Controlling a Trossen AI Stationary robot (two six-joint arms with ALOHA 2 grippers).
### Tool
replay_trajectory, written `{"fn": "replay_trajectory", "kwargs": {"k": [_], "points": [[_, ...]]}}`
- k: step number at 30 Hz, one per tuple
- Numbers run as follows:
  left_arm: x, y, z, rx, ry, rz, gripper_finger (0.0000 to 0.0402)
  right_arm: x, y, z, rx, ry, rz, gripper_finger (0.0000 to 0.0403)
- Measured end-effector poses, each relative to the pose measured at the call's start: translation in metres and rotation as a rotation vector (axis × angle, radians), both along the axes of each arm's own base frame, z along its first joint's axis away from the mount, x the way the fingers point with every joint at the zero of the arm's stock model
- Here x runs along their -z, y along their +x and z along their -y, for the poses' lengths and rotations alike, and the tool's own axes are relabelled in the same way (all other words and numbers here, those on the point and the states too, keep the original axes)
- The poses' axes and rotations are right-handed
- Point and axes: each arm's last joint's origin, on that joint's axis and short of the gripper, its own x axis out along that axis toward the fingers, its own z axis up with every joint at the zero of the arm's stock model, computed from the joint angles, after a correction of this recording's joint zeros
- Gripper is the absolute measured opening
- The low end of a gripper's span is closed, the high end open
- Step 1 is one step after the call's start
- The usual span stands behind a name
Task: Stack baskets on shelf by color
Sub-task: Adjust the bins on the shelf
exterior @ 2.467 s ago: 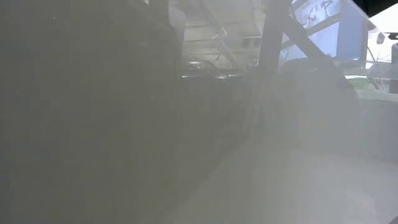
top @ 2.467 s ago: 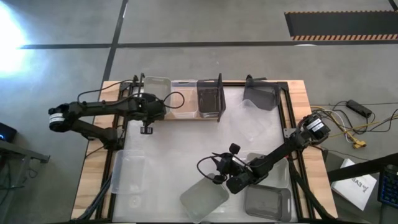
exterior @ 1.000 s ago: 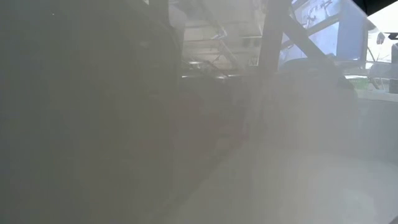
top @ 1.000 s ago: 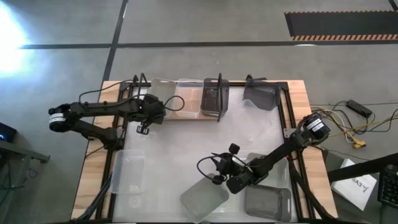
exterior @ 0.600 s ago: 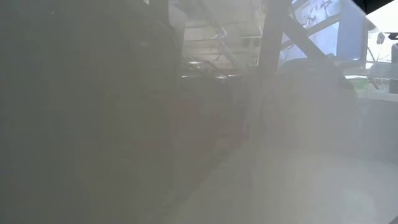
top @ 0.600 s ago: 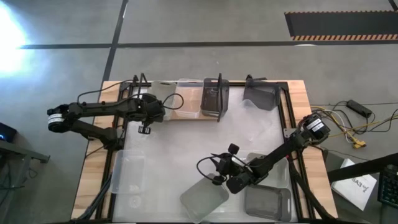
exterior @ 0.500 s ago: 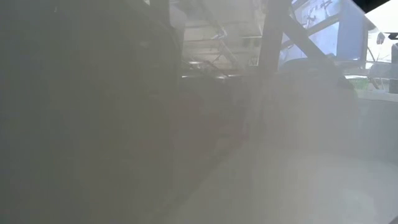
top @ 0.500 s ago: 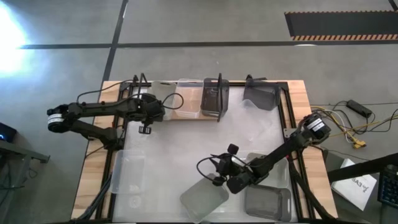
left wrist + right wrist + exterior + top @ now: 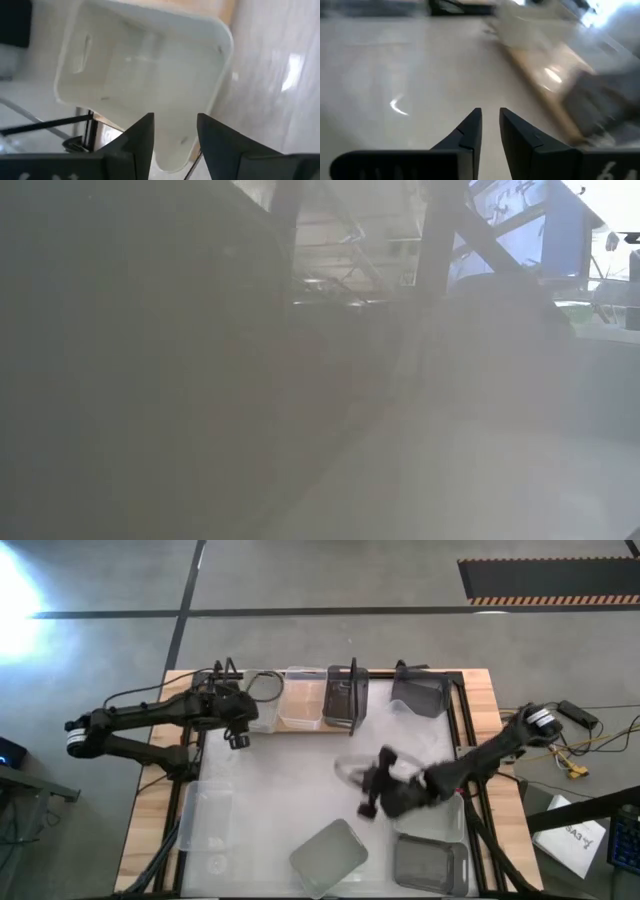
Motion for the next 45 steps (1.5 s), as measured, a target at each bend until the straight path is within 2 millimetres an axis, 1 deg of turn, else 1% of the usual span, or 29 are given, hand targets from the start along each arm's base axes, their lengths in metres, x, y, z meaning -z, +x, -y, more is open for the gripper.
{"fn": "replay_trajectory", "kwargs": {"k": [3,6,10,13,16,18,21,24,29,33,39,41,45], "points": [[-0.009,-0.004,0.002,-0.102,-0.026,0.141,0.0133,-0.011,-0.008,0.047,0.164,0.014,-0.055,0.0032],[-0.011,-0.007,0.005,-0.154,-0.045,0.229,0.0133,-0.015,-0.012,0.1,0.32,0.028,-0.095,0.0013],[-0.004,-0.007,0.008,-0.191,-0.068,0.324,0.0132,-0.006,-0.019,0.177,0.475,0.103,-0.18,0.0009],[0.003,-0.006,0.013,-0.163,-0.071,0.358,0.0132,0.003,-0.031,0.227,0.591,0.166,-0.198,0.0009],[0.008,-0.003,0.018,-0.13,-0.072,0.401,0.0132,0.018,-0.038,0.262,0.593,0.267,-0.176,0.0009],[0.01,-0.001,0.022,-0.105,-0.071,0.453,0.0132,0.029,-0.037,0.277,0.542,0.335,-0.15,0.0008],[0.012,0.001,0.027,-0.075,-0.072,0.509,0.0132,0.044,-0.032,0.291,0.511,0.384,-0.13,0.0008],[0.014,0.002,0.03,-0.052,-0.074,0.554,0.0132,0.056,-0.025,0.298,0.498,0.389,-0.127,0.0008],[0.017,0.002,0.032,-0.043,-0.077,0.562,0.0132,0.061,-0.014,0.302,0.432,0.408,-0.072,0.0008],[0.02,0.004,0.032,-0.043,-0.077,0.55,0.0132,0.061,-0.011,0.302,0.394,0.394,-0.055,0.0008],[0.021,0.006,0.031,-0.051,-0.068,0.542,0.0132,0.053,-0.013,0.302,0.34,0.321,-0.072,0.0008],[0.018,0.006,0.031,-0.066,-0.046,0.544,0.0132,0.051,-0.014,0.301,0.334,0.315,-0.068,0.0008],[0.005,0.006,0.03,-0.069,-0.028,0.587,0.0132,0.045,-0.015,0.3,0.33,0.31,-0.044,0.0008]]}}
